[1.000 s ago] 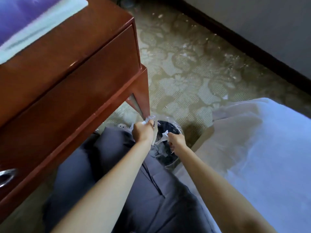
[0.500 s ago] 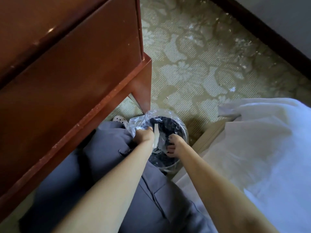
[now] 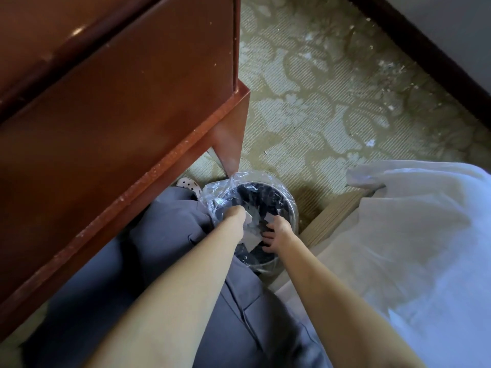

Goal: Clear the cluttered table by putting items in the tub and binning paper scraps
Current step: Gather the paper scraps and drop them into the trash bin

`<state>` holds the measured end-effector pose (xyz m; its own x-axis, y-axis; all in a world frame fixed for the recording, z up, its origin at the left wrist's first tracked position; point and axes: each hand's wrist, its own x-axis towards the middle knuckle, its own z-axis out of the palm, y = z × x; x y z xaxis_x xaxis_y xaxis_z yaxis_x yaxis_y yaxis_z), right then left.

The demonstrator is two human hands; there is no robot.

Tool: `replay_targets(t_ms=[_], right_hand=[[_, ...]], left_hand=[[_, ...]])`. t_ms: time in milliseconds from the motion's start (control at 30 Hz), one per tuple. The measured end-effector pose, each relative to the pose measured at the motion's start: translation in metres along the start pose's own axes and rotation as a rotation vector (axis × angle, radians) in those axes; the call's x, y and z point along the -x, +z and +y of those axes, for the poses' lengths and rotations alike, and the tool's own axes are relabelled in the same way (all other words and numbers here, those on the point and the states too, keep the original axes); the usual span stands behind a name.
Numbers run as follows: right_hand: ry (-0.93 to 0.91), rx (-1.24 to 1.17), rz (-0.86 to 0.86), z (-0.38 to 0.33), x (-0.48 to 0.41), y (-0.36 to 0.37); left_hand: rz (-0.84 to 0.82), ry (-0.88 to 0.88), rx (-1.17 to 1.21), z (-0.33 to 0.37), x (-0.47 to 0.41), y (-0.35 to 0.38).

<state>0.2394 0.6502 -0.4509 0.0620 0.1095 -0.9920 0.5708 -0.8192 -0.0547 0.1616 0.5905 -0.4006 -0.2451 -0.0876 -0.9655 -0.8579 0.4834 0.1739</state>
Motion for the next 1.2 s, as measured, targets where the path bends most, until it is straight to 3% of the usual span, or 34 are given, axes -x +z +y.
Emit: replay_targets(t_ms=[333, 533, 700, 867, 1000, 1200], right_hand=[[-0.239, 0.139, 0.075, 0.002, 0.038, -0.008], [-0.791, 0.312, 0.165, 0.010, 0.114, 0.008], [-1.334, 0.310, 0.024, 0.038, 0.221, 0.029], [-1.629, 0.283, -0.263, 0.081, 0.313, 0.063], [-1.752, 0.409, -0.469, 0.125, 0.367, 0.109], [-1.840, 0.839, -0.649, 0.200, 0.417, 0.193]], left_hand=[[-0.117, 0.022, 0.063, -0.002, 0.031, -0.024], [-0.160, 0.360, -0.057, -0.004, 0.102, -0.056], [0.020, 0.804, -0.119, -0.022, 0.176, -0.116], [0.355, 1.120, 0.065, -0.063, 0.252, -0.203], [0.620, 1.194, 0.174, -0.102, 0.292, -0.270], [0.921, 1.091, 0.313, -0.166, 0.314, -0.366]])
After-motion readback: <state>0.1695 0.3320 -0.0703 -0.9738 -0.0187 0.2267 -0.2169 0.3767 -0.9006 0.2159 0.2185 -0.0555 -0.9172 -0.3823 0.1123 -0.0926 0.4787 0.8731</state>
